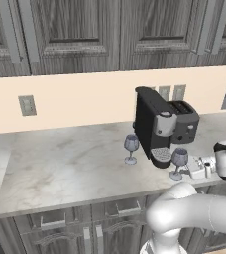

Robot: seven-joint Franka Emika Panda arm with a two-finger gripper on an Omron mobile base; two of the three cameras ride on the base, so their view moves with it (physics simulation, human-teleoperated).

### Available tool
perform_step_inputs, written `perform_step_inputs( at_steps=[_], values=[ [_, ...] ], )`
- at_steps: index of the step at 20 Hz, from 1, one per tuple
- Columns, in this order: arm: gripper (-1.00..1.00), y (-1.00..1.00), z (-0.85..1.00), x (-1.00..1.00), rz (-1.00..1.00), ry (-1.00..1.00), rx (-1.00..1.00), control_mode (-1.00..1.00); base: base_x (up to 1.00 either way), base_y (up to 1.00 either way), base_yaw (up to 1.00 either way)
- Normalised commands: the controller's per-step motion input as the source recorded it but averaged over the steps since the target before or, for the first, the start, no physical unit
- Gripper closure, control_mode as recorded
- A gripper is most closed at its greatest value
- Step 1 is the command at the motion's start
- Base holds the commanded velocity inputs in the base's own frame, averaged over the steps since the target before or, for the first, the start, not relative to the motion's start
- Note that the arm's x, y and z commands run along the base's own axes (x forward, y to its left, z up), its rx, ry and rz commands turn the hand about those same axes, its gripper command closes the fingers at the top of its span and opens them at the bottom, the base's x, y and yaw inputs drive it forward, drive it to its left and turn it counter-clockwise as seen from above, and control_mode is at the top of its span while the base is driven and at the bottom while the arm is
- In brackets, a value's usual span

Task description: Retrieve the wine glasses from the counter and place one next to each plate.

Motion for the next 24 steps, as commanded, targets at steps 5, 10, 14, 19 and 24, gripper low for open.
perform_step_inputs(
  at_steps=[5,10,14,19,24],
  values=[
    [-1.0,0.19,0.0,0.0,-0.01,0.02,0.0,-1.0,0.0,0.0,0.0],
    [-1.0,0.21,0.0,0.0,-0.04,0.04,0.0,-1.0,0.0,0.0,0.0],
    [-1.0,0.15,0.0,-0.16,-0.03,0.02,0.0,-1.0,0.0,0.0,0.0],
    [-1.0,0.24,-0.06,-0.14,-0.07,0.03,0.0,-1.0,0.0,0.0,0.0],
    [-1.0,0.25,-0.03,0.0,-0.09,0.04,0.0,-1.0,0.0,0.0,0.0]
  ],
)
